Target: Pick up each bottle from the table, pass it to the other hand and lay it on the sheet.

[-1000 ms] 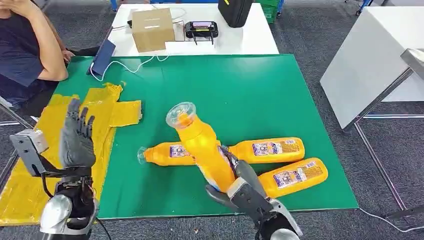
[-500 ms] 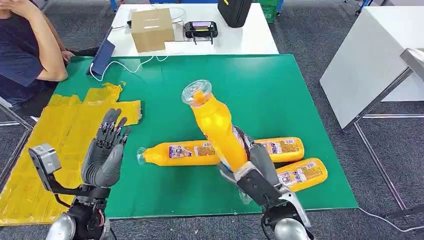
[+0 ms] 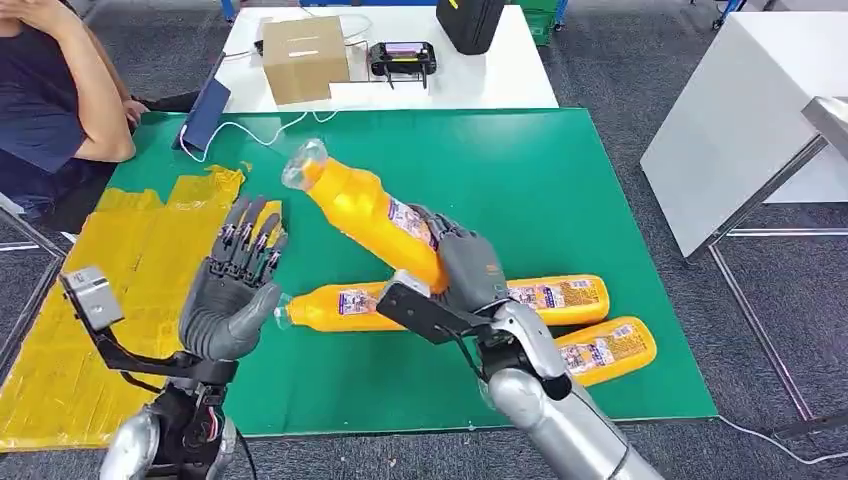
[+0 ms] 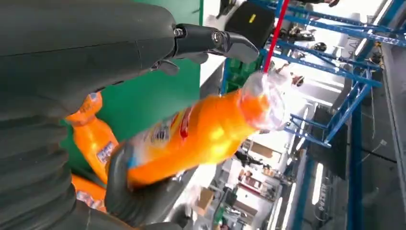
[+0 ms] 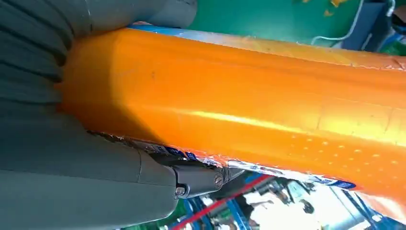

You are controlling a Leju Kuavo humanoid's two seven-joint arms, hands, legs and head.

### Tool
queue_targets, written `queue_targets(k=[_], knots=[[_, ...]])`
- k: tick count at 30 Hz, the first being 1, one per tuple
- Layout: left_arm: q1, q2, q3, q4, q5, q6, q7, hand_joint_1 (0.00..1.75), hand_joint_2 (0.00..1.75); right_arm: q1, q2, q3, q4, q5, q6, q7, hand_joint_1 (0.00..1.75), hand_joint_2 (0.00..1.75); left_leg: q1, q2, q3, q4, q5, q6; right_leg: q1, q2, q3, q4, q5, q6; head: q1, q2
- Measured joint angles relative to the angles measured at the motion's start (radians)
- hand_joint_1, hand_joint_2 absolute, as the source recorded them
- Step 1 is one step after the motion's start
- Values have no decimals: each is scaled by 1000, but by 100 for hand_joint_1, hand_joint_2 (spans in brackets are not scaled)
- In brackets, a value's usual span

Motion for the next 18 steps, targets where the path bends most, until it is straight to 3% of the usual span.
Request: queue_targets(k=[6, 18], knots=[[-23, -1, -25, 13, 24, 32, 0, 0, 175, -54, 29, 56, 50, 18, -34, 5, 175, 175, 0, 0, 0, 0, 0, 0, 0, 0, 0, 0, 0, 0, 0, 0], [-53, -3, -32, 39, 23, 172, -25, 0, 175, -63, 23, 167, 96, -11, -108, -12, 175, 175, 0, 0, 0, 0, 0, 0, 0, 0, -1, 0, 0, 0, 0, 0]])
